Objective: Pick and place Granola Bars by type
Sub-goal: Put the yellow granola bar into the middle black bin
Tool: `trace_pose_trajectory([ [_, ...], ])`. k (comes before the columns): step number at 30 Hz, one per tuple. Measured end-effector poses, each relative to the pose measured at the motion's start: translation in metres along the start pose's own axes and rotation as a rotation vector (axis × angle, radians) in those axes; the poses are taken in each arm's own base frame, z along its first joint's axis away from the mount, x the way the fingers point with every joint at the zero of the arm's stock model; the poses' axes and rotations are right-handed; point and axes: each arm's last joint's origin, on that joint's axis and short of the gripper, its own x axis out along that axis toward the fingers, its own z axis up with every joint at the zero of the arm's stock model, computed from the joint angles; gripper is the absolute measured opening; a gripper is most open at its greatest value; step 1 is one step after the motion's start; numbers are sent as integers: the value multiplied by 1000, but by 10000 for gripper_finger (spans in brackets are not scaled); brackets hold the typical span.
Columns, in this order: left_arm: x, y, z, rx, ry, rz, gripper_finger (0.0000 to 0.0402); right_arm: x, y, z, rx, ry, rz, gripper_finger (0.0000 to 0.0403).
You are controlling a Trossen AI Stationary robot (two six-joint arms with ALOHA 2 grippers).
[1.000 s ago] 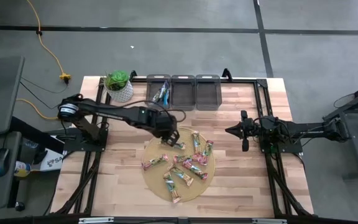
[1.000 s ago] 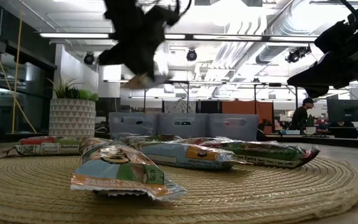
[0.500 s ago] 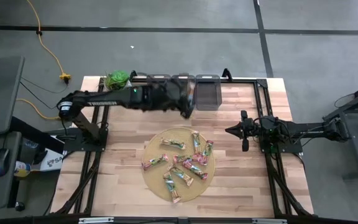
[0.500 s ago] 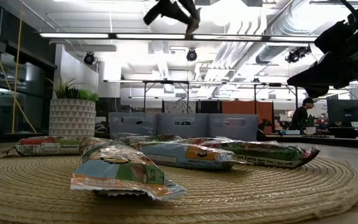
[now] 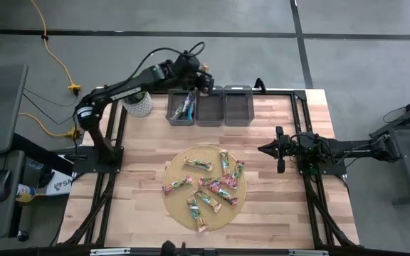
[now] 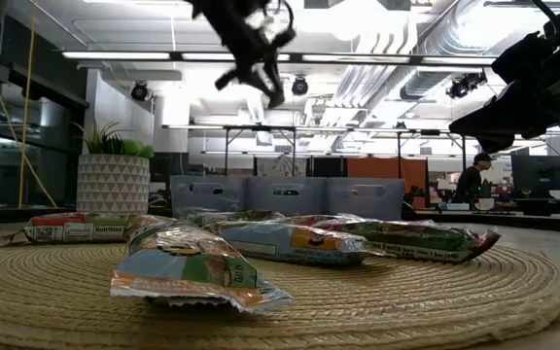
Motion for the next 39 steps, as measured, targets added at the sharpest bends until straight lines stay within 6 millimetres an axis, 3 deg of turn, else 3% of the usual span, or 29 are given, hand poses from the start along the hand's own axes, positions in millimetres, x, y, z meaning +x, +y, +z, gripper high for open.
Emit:
trace_pose_trajectory([
  [6, 52, 18, -15, -33, 171, 52, 89, 0, 0, 0, 0, 0, 0, 0],
  [12, 94, 23, -37, -93, 280, 95, 89, 0, 0, 0, 0, 0, 1, 0],
  [19, 122, 31, -55, -120, 354, 157, 89, 0, 0, 0, 0, 0, 0, 0],
  [30, 127, 33, -58, -93, 354, 174, 93, 0, 0, 0, 0, 0, 0, 0],
  [39, 127, 31, -58, -71, 389, 119, 172, 0, 0, 0, 0, 0, 0, 0],
])
